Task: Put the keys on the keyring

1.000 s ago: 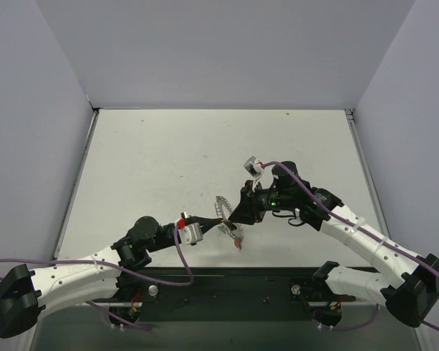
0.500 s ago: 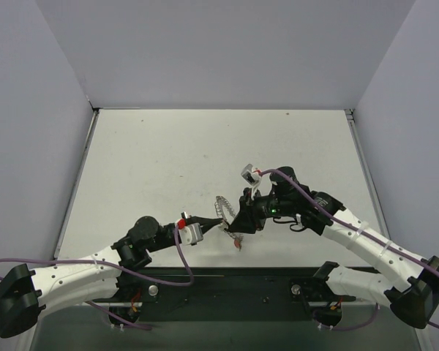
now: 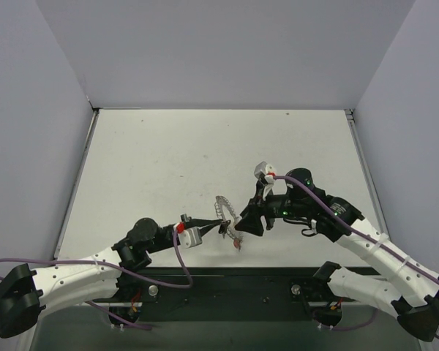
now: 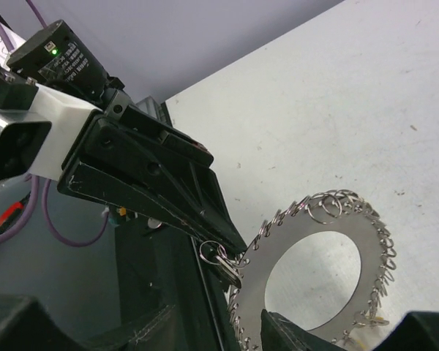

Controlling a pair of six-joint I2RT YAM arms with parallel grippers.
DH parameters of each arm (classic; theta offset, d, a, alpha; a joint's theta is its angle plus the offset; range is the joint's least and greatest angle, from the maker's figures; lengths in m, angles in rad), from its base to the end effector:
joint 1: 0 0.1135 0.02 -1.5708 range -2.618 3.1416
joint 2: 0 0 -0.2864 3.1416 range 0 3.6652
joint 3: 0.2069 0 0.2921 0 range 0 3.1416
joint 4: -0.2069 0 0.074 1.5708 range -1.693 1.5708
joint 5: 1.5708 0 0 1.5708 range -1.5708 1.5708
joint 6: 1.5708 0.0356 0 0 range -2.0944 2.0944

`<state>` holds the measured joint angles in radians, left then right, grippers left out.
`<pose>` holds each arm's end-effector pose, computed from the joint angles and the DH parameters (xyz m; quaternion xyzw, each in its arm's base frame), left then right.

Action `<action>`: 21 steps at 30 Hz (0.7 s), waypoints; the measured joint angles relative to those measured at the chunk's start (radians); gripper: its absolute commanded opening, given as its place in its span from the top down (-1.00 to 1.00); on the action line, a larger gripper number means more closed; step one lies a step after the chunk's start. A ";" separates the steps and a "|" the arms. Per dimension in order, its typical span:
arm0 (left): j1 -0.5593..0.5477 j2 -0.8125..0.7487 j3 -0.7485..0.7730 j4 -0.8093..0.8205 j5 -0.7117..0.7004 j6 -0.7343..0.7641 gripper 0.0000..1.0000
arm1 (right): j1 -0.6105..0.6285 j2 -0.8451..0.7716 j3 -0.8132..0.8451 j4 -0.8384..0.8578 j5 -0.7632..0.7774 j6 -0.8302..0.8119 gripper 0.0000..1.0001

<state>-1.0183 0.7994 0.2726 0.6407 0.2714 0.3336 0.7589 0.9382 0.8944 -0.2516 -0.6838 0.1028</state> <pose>0.0996 -0.1797 0.2393 0.4914 0.4514 -0.3330 0.6662 0.1558 0.1788 0.3623 -0.4328 0.6523 0.4790 0.3971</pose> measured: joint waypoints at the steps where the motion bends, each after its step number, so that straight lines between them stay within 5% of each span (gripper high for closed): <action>1: 0.000 0.000 -0.001 0.000 0.003 0.003 1.00 | -0.005 -0.011 0.002 0.000 0.008 -0.007 0.00; 21: -0.002 -0.073 -0.071 0.005 0.209 0.266 1.00 | -0.013 0.023 0.007 0.001 0.089 -0.097 0.00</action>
<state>-1.0199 0.7265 0.2020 0.6456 0.4805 0.5995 0.7456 0.9611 0.9012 -0.2504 -0.5949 0.0055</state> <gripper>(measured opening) 0.025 0.503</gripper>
